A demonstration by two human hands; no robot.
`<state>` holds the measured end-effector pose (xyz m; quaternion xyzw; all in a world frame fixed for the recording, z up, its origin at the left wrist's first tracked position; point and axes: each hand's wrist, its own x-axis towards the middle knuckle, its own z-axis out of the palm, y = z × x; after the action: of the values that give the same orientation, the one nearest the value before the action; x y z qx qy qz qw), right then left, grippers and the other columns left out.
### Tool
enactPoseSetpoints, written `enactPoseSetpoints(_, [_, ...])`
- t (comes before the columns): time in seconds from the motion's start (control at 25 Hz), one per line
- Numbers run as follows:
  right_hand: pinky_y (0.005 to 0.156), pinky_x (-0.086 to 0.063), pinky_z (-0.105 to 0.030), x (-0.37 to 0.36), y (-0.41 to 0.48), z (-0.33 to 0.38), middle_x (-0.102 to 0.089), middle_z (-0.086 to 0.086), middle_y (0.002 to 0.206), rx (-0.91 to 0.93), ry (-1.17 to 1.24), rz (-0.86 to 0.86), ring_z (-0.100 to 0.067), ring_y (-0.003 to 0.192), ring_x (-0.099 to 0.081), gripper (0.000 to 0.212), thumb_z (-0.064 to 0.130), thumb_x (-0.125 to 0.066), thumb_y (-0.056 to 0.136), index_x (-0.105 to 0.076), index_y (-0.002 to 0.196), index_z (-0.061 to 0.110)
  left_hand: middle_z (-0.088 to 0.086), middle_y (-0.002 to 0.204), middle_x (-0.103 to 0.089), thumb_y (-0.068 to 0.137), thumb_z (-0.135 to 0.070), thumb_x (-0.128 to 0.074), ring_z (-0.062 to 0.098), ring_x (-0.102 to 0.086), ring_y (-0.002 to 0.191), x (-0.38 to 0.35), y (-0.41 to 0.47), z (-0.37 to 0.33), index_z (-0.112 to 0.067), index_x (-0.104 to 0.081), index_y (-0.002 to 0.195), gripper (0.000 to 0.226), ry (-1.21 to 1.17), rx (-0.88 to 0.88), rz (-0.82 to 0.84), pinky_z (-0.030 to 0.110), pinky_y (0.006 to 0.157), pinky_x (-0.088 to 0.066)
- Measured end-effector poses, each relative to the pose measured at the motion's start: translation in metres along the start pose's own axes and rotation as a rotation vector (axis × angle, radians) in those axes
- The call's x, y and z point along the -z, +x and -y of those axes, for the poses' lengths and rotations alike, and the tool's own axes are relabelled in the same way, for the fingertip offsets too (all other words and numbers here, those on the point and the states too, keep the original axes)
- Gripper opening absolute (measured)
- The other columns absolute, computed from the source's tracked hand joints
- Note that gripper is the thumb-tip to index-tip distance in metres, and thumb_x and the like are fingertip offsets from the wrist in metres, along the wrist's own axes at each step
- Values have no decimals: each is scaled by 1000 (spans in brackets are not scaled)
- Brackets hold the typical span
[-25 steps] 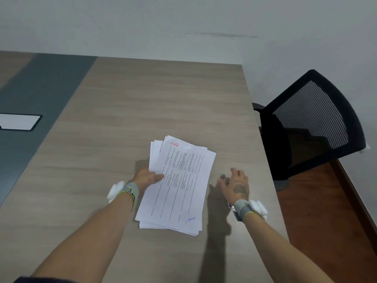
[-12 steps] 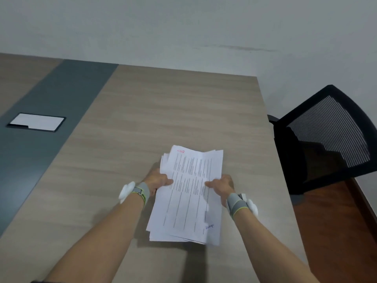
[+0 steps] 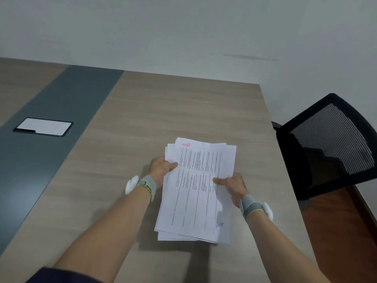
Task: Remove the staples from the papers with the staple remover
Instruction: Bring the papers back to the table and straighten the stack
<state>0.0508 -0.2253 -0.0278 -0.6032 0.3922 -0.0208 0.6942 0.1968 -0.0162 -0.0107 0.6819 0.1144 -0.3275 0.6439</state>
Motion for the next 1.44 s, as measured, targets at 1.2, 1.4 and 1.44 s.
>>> enactPoseSetpoints(1.2, [76,-63,-45,-6,-1,21,-79,-9,89,115,20,-129,-33,80,-76,16,3,-82,75,-74,87,9,19,108,-76,63,-10,-91,32,-77,91,-15,-5,-56,-5,-70,109,51,-37,-232,41,42,74,-63])
enactPoseSetpoints(1.4, [70,-63,-41,0,0,25,-80,-11,95,145,137,-10,-33,85,-77,26,-2,-81,72,-77,97,4,20,109,-77,77,0,-80,33,-77,91,0,-10,-60,2,-71,114,38,-121,-82,296,41,70,-62])
enactPoseSetpoints(1.44, [72,-63,-40,-1,1,25,-80,-11,97,157,150,10,-33,87,-77,28,-3,-81,72,-77,98,4,21,108,-77,78,1,-79,33,-78,89,-1,-10,-62,2,-72,113,35,-108,-81,286,41,69,-62])
